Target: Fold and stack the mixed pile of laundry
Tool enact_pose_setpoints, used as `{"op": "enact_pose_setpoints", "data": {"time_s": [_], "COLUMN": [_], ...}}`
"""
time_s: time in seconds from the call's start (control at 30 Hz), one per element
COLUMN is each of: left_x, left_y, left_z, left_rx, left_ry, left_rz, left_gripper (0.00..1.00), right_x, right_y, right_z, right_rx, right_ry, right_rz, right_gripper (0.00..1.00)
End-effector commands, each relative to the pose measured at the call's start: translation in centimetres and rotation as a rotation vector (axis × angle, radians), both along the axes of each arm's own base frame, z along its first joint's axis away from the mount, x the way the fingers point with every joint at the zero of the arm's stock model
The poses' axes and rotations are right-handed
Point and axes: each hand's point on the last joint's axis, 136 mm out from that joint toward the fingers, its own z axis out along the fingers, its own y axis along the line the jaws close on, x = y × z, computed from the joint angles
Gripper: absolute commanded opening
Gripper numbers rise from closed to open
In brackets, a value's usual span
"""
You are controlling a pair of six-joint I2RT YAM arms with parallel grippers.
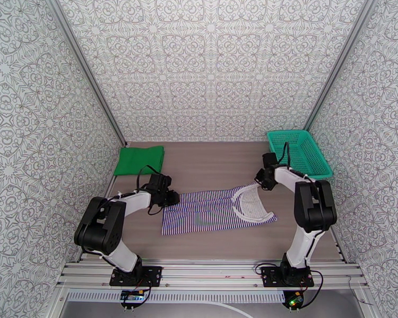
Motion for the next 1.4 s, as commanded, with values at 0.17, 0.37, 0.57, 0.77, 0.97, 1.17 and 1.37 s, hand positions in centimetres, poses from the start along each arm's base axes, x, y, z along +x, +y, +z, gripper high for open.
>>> {"op": "enact_pose_setpoints", "data": {"time_s": [0.17, 0.37, 0.57, 0.77, 0.97, 1.17, 1.37], "left_x": [-1.8, -2.0, -1.7, -0.6, 0.5, 0.3, 0.0], "left_y": [1.2, 1.5, 1.9, 3.0, 3.0, 0.2, -3.1], "left_z": [-2.4, -2.5, -1.8, 0.2, 3.0, 6.6, 5.0], "left_rx": [0.047, 0.054, 0.062, 0.076, 0.083, 0.052, -0.018], "left_ry": [0.089, 0.097, 0.087, 0.057, 0.02, -0.038, -0.002], "left_rz": [0.016, 0.022, 0.018, 0.014, -0.02, -0.101, -0.156], "left_gripper": [0.23, 0.23, 0.23, 0.23, 0.34, 0.35, 0.23], "right_x": [-0.6, -3.2, -3.7, -2.7, -2.9, -3.0, -2.2], "right_y": [-0.6, -0.6, -1.6, -3.2, -2.9, -0.7, 7.6], "right_z": [2.9, 0.3, -1.8, -1.1, 1.1, 5.2, 6.3], "right_rx": [-0.015, 0.007, -0.048, -0.107, -0.114, -0.024, 0.103], "right_ry": [-0.087, -0.052, -0.056, -0.069, -0.07, -0.16, -0.19], "right_rz": [0.005, -0.031, -0.037, -0.028, 0.025, 0.089, 0.266], "right_gripper": [0.0, 0.0, 0.02, 0.2, 0.4, 0.38, 0.27]}}
